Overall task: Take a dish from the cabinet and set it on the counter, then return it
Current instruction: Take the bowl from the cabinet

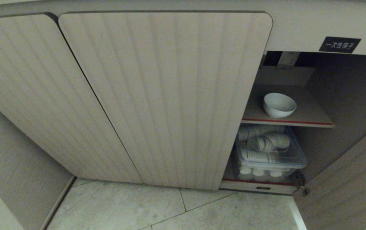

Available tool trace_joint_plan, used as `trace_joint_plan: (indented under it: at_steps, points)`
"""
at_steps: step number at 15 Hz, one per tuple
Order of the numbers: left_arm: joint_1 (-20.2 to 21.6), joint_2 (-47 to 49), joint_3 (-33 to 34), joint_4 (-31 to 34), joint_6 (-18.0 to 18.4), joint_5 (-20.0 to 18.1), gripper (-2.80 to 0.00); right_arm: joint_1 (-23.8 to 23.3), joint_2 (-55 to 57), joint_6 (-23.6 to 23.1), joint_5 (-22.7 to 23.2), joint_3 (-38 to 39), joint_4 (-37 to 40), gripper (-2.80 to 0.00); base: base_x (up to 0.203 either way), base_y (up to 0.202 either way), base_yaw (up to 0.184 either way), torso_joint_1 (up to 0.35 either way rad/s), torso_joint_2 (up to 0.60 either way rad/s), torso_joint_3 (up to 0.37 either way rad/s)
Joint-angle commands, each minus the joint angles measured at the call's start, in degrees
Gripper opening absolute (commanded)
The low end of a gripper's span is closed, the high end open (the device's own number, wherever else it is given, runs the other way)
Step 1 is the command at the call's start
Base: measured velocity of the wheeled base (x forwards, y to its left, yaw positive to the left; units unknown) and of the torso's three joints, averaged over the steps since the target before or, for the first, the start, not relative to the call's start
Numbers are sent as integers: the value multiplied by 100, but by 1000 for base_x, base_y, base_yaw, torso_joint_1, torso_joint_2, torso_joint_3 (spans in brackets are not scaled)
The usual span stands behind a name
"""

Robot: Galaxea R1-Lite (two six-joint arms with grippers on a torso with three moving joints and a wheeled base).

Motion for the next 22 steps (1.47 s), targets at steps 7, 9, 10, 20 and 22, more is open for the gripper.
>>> trace_joint_plan:
  at_steps: [7,9,10,20,22]
  points:
    - [2,-2,5,-4,-4,4,-280,1,7,-99,26,0,5,-280,0,0,0,0,0,0]
    - [2,-2,1,-4,-4,4,-280,1,7,-109,26,0,7,-280,0,0,0,0,0,0]
    - [2,-2,5,-4,-4,4,-280,1,7,-144,17,0,15,-280,0,0,0,0,0,0]
    - [2,-2,5,-4,-4,4,-280,-1,207,-341,259,-661,158,-280,0,0,0,0,0,0]
    - [2,-2,-4,-4,-4,4,-280,-6,721,-363,320,-831,95,-280,0,0,0,0,0,0]
